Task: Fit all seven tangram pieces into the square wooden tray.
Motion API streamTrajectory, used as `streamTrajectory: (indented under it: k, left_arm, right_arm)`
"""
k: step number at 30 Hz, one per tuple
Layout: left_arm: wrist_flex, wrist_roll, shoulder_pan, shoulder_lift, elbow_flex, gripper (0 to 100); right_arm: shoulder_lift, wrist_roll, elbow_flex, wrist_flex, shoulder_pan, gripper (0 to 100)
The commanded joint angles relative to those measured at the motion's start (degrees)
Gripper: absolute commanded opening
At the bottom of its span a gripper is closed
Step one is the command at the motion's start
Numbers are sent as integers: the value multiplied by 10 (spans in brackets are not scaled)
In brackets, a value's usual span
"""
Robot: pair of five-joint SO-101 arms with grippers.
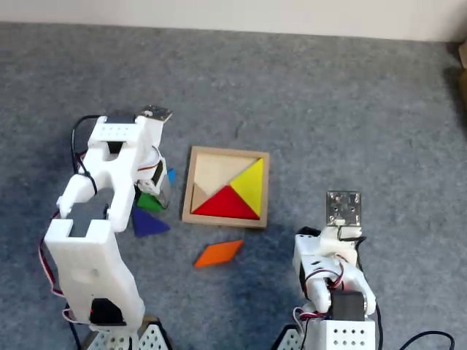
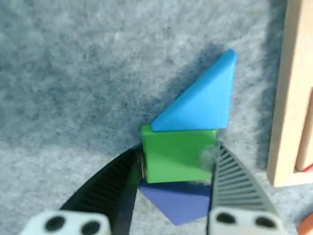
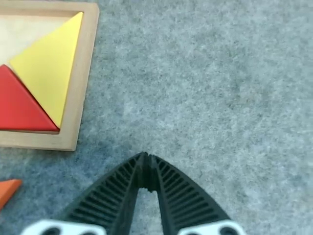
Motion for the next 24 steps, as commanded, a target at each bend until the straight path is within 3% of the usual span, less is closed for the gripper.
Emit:
streamTrajectory:
  k: [1,13,24]
  left_arm:
    - [26,-3,14,-44,-15,127]
    - [29,-2,124,-131,-51,126]
    - [-62,-4,214,-83,-92,126]
  right_arm:
    - [-3,-5,59,-19,7,5]
    - [-3,-5,59,-19,7,5]
    - [-2,-5,59,-36,7,5]
